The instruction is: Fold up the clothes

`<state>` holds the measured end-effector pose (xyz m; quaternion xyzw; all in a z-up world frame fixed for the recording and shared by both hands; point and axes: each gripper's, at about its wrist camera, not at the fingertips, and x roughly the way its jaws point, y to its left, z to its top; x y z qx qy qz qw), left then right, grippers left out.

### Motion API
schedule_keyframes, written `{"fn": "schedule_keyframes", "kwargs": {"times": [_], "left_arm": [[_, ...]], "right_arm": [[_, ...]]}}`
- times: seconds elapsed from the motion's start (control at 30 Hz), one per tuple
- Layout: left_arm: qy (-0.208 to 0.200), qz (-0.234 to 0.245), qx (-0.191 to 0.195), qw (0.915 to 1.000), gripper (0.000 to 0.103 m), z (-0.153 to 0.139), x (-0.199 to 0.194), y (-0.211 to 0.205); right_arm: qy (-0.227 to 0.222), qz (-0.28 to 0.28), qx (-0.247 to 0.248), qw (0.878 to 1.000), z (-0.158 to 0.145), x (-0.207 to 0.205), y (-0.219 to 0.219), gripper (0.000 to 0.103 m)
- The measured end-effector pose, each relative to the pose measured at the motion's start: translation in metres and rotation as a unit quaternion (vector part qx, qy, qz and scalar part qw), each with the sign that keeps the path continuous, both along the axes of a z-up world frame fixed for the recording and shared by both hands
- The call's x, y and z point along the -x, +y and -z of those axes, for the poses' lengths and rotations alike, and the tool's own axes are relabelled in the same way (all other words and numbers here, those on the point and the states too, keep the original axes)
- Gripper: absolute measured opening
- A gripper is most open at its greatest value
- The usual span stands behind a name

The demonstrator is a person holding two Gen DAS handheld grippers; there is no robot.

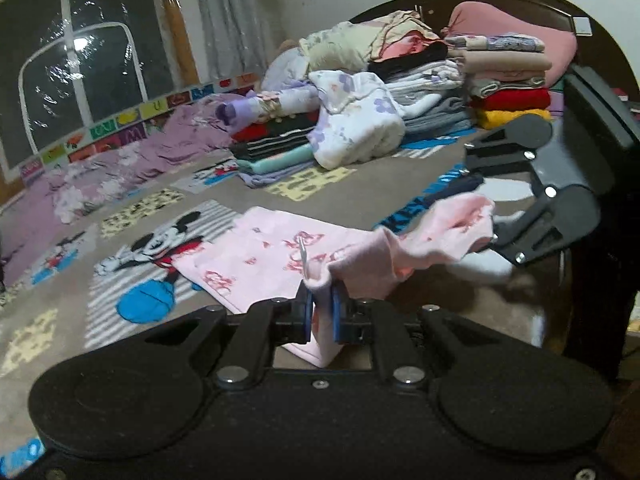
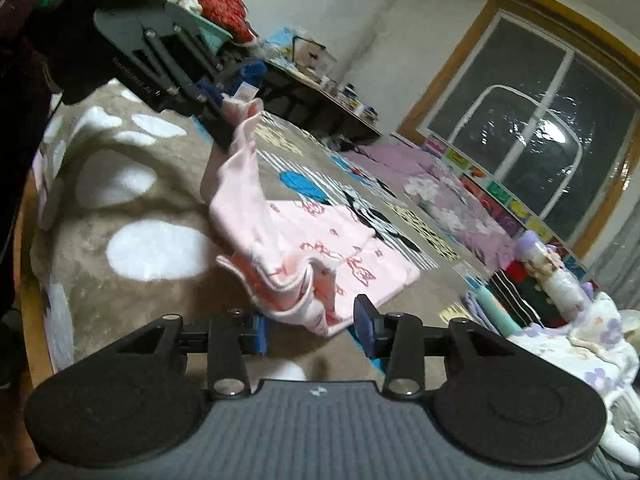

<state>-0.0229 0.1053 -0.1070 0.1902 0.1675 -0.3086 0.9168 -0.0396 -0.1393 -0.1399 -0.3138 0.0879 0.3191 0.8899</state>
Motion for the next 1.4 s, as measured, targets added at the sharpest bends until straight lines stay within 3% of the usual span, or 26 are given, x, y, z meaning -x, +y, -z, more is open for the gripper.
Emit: {"fn": "schedule_keyframes", "kwargs": {"times": [0.13,0.27,0.37,0.5,0.6,0.63,0.7,0.8,0.97,1.17,1.27,1.4], "left_arm": [[0.009,0.012,0.008,0.9999,0.008,0.002,-0.005,0.001],[0.021,0.021,0.02,0.9993,0.008,0.002,-0.013,0.006],[0.03,0.019,0.043,0.9985,0.008,0.0,-0.019,0.012],[0.034,0.013,0.083,0.9959,0.008,-0.005,-0.03,0.02],[0.036,0.015,0.1,0.9942,0.008,-0.007,-0.04,0.022],[0.037,0.018,0.096,0.9945,0.008,-0.006,-0.041,0.022],[0.041,0.029,0.089,0.9948,0.008,-0.005,-0.039,0.021],[0.042,0.041,0.069,0.9959,0.008,-0.002,-0.03,0.019],[0.035,0.045,0.032,0.9979,0.008,0.007,-0.014,0.017],[0.038,0.054,-0.011,0.9978,0.008,0.019,-0.002,0.013],[0.031,0.053,-0.018,0.9979,0.008,0.02,-0.001,0.012],[0.018,0.049,-0.016,0.9985,0.013,0.019,-0.003,0.012]], "right_arm": [[0.0,-0.042,-0.003,0.999,-0.002,0.0,-0.002,0.042],[0.006,-0.091,-0.002,0.996,-0.006,-0.002,-0.003,0.034],[0.026,-0.112,-0.007,0.993,-0.012,-0.009,-0.007,0.013],[0.077,-0.089,-0.099,0.988,-0.028,-0.029,-0.025,0.01],[0.093,-0.066,-0.131,0.985,-0.033,-0.043,-0.034,0.012],[0.085,-0.062,-0.12,0.987,-0.032,-0.043,-0.034,0.018],[0.054,-0.061,-0.082,0.993,-0.028,-0.038,-0.029,0.041],[0.029,-0.079,-0.052,0.995,-0.026,-0.027,-0.029,0.057],[-0.013,-0.122,0.014,0.992,-0.015,-0.013,-0.019,0.056],[-0.043,-0.199,0.106,0.973,0.004,0.01,-0.011,0.052],[-0.036,-0.207,0.115,0.971,0.005,0.011,-0.007,0.035],[-0.022,-0.199,0.097,0.975,-0.002,0.013,-0.009,0.029]]}}
